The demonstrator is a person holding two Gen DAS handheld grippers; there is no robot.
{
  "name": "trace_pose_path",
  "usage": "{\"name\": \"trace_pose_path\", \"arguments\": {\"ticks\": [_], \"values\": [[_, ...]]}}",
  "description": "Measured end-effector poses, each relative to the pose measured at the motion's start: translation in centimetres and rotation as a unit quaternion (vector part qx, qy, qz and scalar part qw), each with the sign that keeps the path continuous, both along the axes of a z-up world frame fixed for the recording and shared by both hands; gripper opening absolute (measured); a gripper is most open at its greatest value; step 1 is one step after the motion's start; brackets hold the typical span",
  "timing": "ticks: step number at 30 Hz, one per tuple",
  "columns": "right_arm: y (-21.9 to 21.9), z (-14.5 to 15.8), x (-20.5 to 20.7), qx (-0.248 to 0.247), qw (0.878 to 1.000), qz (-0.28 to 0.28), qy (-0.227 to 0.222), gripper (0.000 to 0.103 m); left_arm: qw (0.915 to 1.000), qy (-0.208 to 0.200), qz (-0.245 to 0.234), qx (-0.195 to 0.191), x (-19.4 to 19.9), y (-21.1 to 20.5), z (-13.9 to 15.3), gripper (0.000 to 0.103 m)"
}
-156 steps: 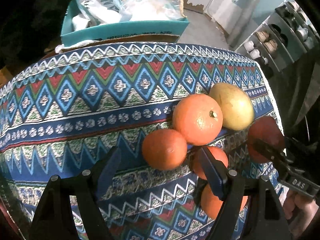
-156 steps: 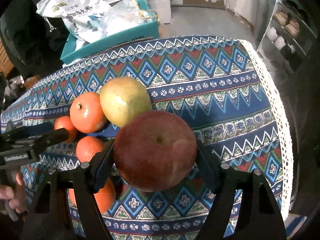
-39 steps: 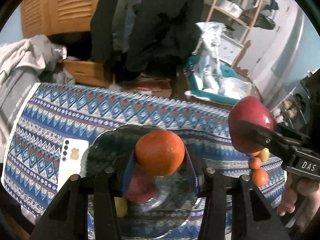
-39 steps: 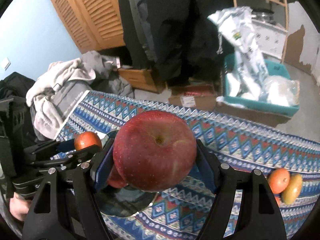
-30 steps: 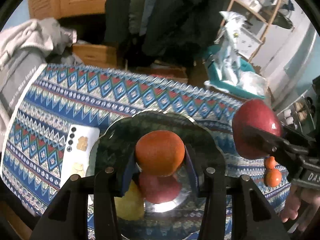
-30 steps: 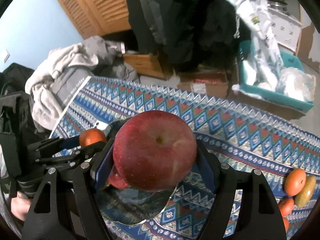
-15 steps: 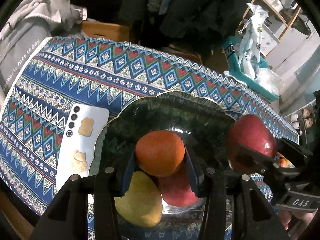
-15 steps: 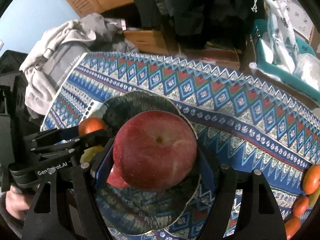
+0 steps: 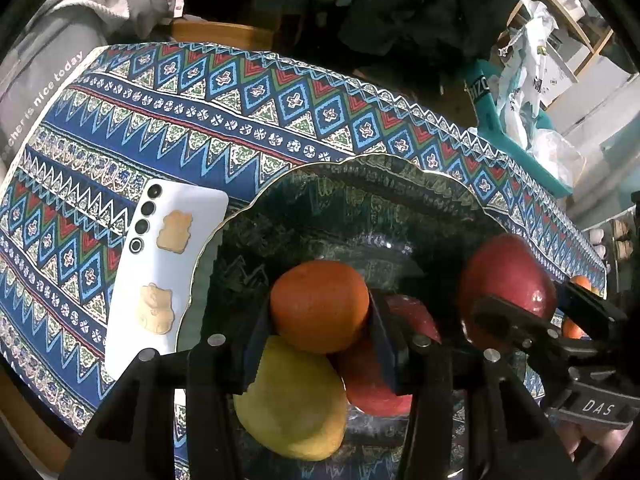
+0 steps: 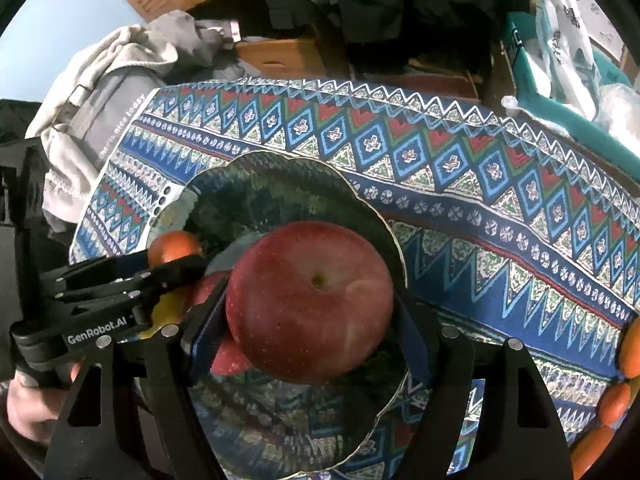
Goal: Organize fruits
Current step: 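Lower the orange into the glass bowl with the left tool while the right tool releases the apple there, then move both open tools back from the bowl to the remaining fruit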
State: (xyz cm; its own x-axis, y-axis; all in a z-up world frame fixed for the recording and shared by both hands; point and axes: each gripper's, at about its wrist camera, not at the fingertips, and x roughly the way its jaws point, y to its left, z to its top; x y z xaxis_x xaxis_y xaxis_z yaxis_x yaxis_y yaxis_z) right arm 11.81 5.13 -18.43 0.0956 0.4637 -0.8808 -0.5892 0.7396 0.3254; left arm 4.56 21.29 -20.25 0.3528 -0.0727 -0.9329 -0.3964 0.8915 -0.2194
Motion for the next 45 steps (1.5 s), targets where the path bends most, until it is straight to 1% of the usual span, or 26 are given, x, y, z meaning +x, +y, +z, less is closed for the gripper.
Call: {"name": "trace_pose_path", "arguments": {"ticks": [2,4,6,7,9,10,11,15,20,28,35,41,45], "values": [[-0.1,0.0,0.1,0.002,1.000,-0.003,0.003,0.076,1.0000,0.003,-0.001,0.007,0.0,-0.1,0.0,0.052],[0.0,0.0,0.2,0.003,1.000,-0.005,0.007,0.077,0.9999,0.006,-0.001,0.013,0.1,-0.1,0.1,0.060],[-0.2,0.0,0.4,0.008,1.000,-0.008,0.012,0.076,0.9998,0.009,0.001,0.015,0.0,0.0,0.1,0.064],[-0.3,0.0,0.5,0.011,1.000,-0.011,0.014,0.076,0.9999,0.010,0.001,0.014,-0.1,0.1,0.1,0.064],[-0.7,0.1,0.7,0.018,1.000,-0.018,0.017,0.071,0.9998,0.012,0.001,0.015,-0.3,0.1,0.3,0.064],[-0.9,0.1,0.8,0.022,0.999,-0.022,0.021,0.072,0.9995,0.012,0.005,0.028,-0.5,0.2,0.6,0.066],[-1.0,0.2,0.9,0.028,0.999,-0.025,0.026,0.072,0.9995,0.012,0.003,0.029,-0.6,0.2,0.8,0.067],[-1.2,0.6,0.8,0.031,0.999,-0.023,0.025,0.072,0.9997,0.008,-0.005,0.021,-0.9,0.0,1.5,0.067],[-1.2,2.1,0.2,0.022,1.000,-0.019,-0.004,0.073,0.9989,-0.004,-0.027,0.038,-1.1,-1.4,3.0,0.068],[-2.7,5.4,-0.6,0.002,0.998,-0.025,-0.062,0.078,0.9960,-0.023,-0.057,0.065,-1.2,-3.4,5.5,0.076],[-6.0,7.4,-0.9,-0.018,0.995,-0.047,-0.086,0.078,0.9932,-0.036,-0.087,0.069,-1.1,-5.9,7.2,0.077],[-9.2,9.0,-1.4,-0.031,0.992,-0.066,-0.106,0.079,0.9901,-0.049,-0.110,0.071,-1.0,-8.2,8.5,0.079],[-11.4,9.9,-1.9,-0.032,0.990,-0.080,-0.111,0.083,0.9874,-0.057,-0.126,0.077,-1.2,-9.8,9.3,0.080]]}}
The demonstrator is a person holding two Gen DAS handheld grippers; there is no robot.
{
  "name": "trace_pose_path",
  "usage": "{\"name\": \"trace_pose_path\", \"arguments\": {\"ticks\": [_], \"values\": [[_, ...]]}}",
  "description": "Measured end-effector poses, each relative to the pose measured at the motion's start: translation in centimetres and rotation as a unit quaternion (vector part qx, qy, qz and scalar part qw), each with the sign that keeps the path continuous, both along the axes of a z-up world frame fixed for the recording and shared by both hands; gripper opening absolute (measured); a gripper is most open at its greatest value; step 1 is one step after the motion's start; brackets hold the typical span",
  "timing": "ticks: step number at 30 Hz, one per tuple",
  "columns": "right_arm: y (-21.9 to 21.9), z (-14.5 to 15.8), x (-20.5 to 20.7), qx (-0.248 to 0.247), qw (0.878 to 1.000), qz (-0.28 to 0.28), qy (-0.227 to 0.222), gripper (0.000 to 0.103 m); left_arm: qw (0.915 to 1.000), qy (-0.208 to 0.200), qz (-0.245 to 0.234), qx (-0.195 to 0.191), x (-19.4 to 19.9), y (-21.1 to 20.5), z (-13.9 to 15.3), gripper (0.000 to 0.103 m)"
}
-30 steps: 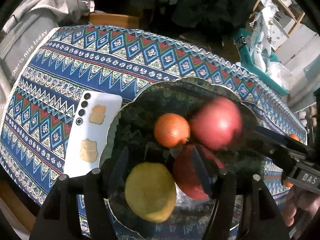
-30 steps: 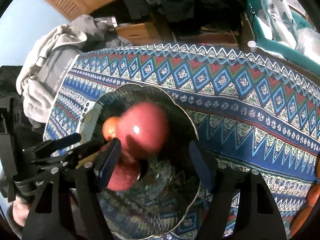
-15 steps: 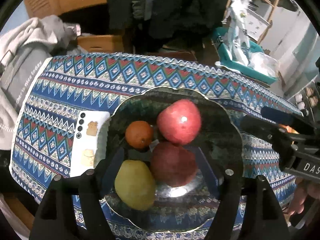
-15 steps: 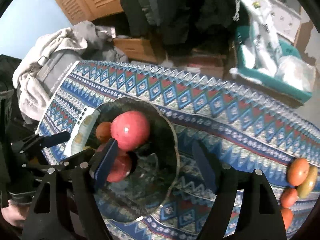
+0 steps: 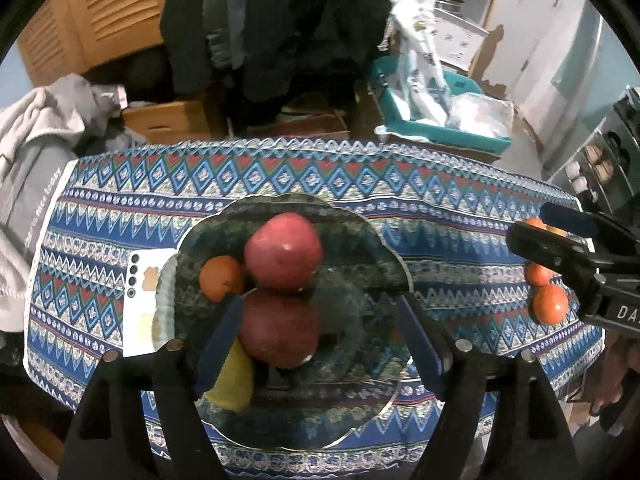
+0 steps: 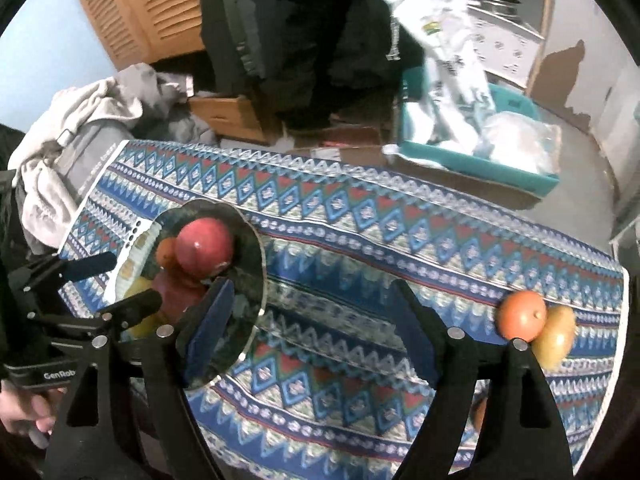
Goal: Organize fruits
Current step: 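Move both open tools back from the bowl to the remaining fruit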
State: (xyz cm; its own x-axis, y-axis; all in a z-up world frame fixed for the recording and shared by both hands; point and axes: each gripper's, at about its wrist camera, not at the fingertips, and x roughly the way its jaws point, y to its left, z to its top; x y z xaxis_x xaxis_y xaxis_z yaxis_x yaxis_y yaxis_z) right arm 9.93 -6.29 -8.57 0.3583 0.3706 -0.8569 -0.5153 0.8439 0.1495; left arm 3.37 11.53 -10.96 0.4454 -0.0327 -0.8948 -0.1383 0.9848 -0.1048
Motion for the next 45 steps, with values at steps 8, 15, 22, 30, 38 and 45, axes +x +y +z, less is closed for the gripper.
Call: {"name": "trace_pose_path", "arguments": {"ticks": [8,15,22,30,38,45], "values": [[-3.8,1.1,-1.3,-0.015,1.000,-0.015,-0.009,0.090,0.9994,-0.010,-0.032,0.012,-0.1,-3.7,1.3,0.081],[-7.1,1.1,-2.0,-0.020,0.999,-0.030,-0.010,0.091,0.9976,-0.017,-0.063,0.024,-0.1,-7.2,1.8,0.087],[-10.7,0.2,-2.2,-0.030,0.998,-0.053,-0.002,0.091,0.9943,-0.011,-0.099,0.038,0.0,-10.8,1.5,0.087],[-15.0,-2.1,-1.5,-0.050,0.995,-0.085,0.020,0.091,0.9895,0.003,-0.137,0.045,1.0,-14.9,-0.1,0.087],[-18.7,-5.3,-0.6,-0.066,0.989,-0.121,0.053,0.091,0.9854,0.035,-0.159,0.049,2.2,-17.8,-2.8,0.087],[-20.6,-8.7,0.3,-0.060,0.984,-0.140,0.095,0.092,0.9830,0.054,-0.167,0.054,3.1,-18.8,-5.1,0.087]]}}
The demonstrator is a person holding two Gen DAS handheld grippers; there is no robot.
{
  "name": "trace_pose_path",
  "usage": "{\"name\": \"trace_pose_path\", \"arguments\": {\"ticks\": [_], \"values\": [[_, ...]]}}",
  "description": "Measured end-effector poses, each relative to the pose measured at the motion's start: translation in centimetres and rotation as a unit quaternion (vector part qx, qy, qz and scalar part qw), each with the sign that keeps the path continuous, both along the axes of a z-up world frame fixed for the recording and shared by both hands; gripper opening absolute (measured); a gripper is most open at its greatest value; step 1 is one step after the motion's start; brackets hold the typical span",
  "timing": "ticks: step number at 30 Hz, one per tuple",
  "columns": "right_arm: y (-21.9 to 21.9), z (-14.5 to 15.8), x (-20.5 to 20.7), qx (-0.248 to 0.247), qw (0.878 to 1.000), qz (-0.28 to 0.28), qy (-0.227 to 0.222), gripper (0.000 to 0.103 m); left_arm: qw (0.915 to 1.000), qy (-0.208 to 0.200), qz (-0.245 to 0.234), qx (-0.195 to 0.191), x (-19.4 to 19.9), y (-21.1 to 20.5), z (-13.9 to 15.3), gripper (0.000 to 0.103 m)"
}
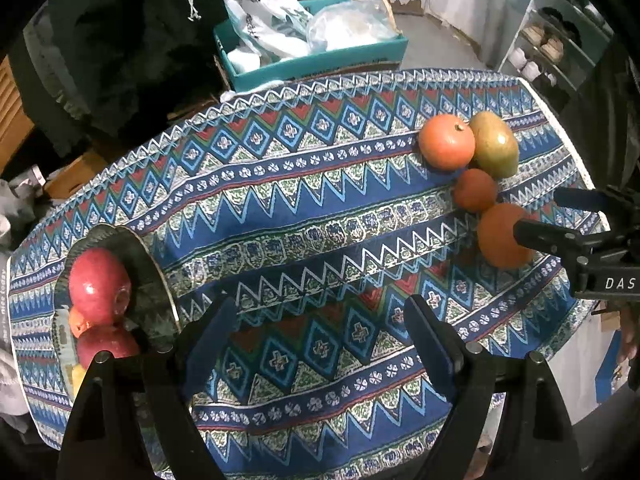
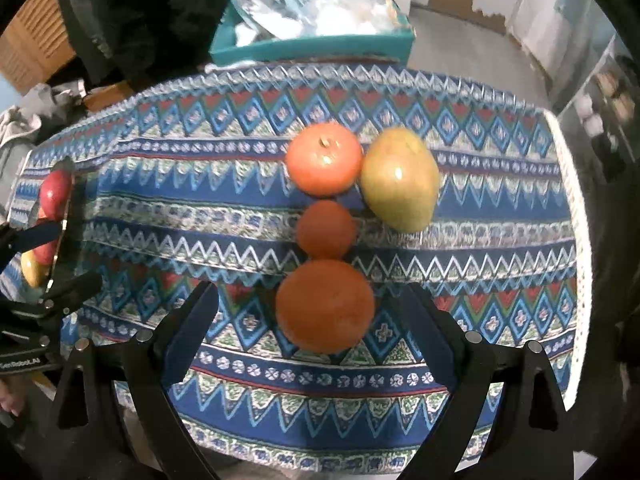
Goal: Organize fruits
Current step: 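Move both open tools back from the bowl to the remaining fruit, then grasp a tangerine with the left tool while the right tool grasps a large orange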
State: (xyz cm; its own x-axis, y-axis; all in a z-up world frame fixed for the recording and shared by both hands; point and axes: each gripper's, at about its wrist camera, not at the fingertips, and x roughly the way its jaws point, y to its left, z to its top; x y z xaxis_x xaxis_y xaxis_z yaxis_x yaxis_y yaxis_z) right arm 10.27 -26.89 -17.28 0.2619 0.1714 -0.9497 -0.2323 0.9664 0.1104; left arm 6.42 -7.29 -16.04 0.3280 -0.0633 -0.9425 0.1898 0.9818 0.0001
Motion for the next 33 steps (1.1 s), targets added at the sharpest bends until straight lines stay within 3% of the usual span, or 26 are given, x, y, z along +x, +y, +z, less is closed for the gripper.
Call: {"name": "trace_pose_path", "arguments": {"ticks": [16,19,21,33], "values": [[-0.1,-5.0,1.0,0.009,0.999,-0.001,0.040,0.091,0.9983,0.046,0.026,-0.023,1.7,-0.1,-3.5,0.087],[0.1,-5.8,1.2,0.013,0.999,0.003,0.042,0.080,0.9982,0.047,0.026,-0.025,2.0,-0.5,-3.6,0.087],[0.0,-5.9,1.1,0.028,0.999,0.005,0.044,0.071,0.9983,0.047,0.024,-0.024,2.2,-0.8,-3.6,0.087],[-5.4,-3.7,0.0,0.037,0.998,-0.042,0.008,0.070,0.9967,0.044,0.017,-0.067,4.0,-4.5,-2.9,0.087]]}}
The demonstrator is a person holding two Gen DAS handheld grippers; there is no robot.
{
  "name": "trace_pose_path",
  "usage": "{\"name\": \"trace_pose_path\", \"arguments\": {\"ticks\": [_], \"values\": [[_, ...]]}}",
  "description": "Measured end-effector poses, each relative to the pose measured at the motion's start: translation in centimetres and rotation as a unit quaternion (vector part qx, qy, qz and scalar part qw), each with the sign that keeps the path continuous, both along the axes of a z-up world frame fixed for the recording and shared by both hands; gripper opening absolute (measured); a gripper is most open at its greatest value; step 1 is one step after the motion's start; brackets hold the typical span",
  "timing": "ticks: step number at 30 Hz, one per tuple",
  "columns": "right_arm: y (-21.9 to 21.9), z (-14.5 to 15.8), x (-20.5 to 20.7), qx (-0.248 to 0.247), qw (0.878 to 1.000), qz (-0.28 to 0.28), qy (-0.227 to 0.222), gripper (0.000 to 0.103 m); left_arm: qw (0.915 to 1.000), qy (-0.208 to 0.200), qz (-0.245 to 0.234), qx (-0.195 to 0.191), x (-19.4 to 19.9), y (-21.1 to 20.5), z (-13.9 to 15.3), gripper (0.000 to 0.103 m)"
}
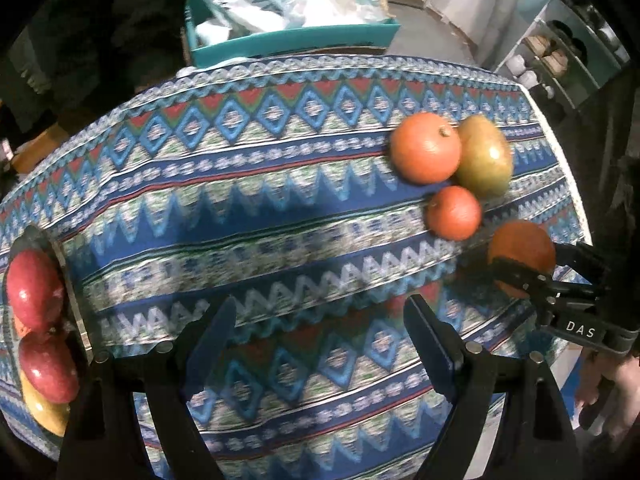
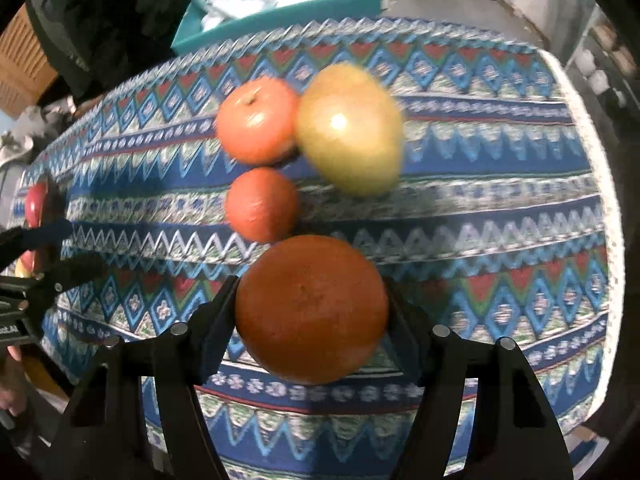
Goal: Organize fruits
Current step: 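Grasp a tangerine with the left tool while the right tool grasps a large orange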
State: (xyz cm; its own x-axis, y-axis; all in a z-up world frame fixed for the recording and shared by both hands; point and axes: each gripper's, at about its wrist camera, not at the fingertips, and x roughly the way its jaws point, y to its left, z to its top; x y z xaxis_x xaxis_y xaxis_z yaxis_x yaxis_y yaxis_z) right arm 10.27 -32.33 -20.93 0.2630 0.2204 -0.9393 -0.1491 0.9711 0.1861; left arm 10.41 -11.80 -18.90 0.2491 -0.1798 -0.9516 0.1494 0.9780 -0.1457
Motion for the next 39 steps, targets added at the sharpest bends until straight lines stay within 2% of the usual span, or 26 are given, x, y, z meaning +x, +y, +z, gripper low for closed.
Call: {"name": "trace_pose_path", "arguments": {"ticks": [6,18,26,33,35,39], "values": [[-2.8,1.4,0.3,-0.011,0.999,-0.032,-0.025,0.069,0.9996,-0.005,-0.019,-0.022,1.4,-4.2,-0.1,0.087],[-6.7,1.7,1.0,-0.004,0.996,-0.077,-0.037,0.069,0.9988,0.002,-0.046,-0.017,3.5,-9.1,-2.3,0.087],[-7.5,0.7,1.4,0.001,0.996,-0.089,-0.029,0.069,0.9988,0.021,-0.032,-0.032,4.6,-10.5,-4.0,0.087],[-7.4,0.2,1.5,0.002,0.996,-0.086,-0.025,0.070,0.9991,0.019,-0.020,-0.032,5.1,-11.4,-5.2,0.086],[-7.4,0.0,1.5,0.002,0.996,-0.085,-0.024,0.070,0.9991,0.015,-0.016,-0.036,5.1,-11.5,-5.2,0.081],[-7.4,-0.2,1.7,0.002,0.996,-0.086,-0.022,0.070,0.9990,0.008,-0.024,-0.037,5.2,-11.6,-5.1,0.059]]}}
